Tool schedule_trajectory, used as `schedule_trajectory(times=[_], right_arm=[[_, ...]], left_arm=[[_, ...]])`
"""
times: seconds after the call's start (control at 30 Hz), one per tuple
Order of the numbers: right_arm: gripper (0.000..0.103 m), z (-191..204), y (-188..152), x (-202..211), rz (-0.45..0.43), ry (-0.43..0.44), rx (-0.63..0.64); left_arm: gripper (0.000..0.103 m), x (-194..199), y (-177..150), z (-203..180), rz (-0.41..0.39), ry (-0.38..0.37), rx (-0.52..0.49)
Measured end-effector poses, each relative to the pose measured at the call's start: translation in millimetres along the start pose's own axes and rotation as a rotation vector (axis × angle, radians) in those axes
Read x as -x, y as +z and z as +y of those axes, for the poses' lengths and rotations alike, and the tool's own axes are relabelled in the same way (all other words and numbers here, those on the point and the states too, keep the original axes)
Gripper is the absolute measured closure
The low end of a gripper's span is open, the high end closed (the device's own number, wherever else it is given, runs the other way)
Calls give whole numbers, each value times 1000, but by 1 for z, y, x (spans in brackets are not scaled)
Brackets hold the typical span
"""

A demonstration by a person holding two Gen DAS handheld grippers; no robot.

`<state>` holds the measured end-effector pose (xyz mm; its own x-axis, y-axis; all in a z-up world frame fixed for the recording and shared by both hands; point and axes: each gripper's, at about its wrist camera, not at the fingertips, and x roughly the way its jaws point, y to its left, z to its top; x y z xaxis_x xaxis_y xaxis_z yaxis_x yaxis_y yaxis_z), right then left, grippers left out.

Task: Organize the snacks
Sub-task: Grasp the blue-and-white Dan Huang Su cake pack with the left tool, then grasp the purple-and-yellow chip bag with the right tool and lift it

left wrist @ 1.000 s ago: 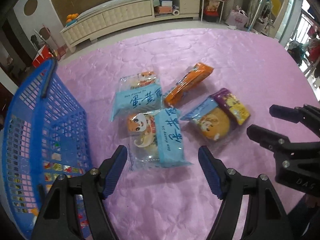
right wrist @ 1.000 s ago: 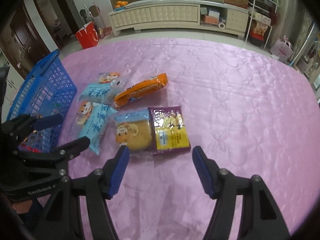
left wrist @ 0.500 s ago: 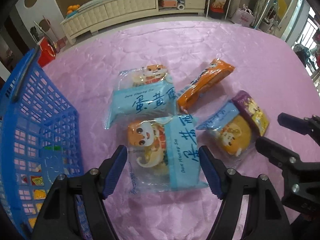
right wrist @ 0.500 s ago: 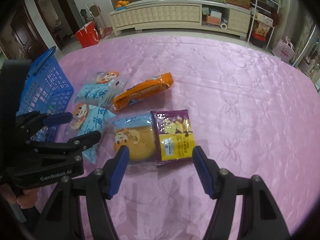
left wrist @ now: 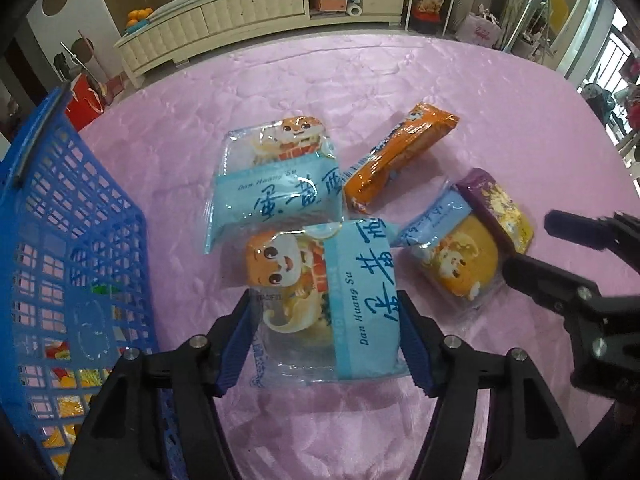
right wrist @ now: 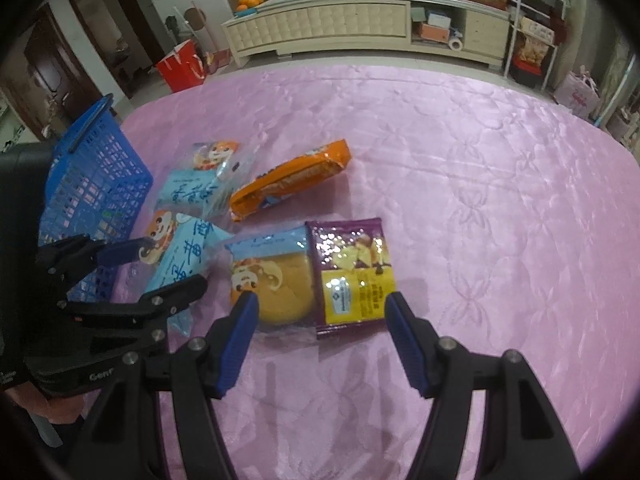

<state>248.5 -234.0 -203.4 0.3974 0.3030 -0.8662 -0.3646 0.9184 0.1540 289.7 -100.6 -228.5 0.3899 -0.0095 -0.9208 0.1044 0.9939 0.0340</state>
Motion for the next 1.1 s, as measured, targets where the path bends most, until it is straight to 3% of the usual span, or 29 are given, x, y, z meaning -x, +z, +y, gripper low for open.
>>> schedule_trajectory(times=[0.23, 0.63, 0.77, 0.97, 1.03, 1.1], right_arm=[[33, -13, 7, -7, 18, -23, -32], [33, -30, 18, -31, 63, -5, -49], [33, -33, 20, -33, 63, -85, 3], [33, -32, 15, -38, 70, -101, 36], [39, -28, 12, -38, 54, -125, 58], [51, -20, 6, -37, 37, -159, 109]], left_arm=[[39, 15, -9, 5, -40, -35, 0], [39, 5, -7, -3, -24, -59, 4], [39, 4, -10, -1, -21, -64, 3], [39, 1, -9, 2, -27, -53, -5], [39, 2, -10, -3, -31, -46, -5], [39, 3, -11, -7, -34, -44, -3]])
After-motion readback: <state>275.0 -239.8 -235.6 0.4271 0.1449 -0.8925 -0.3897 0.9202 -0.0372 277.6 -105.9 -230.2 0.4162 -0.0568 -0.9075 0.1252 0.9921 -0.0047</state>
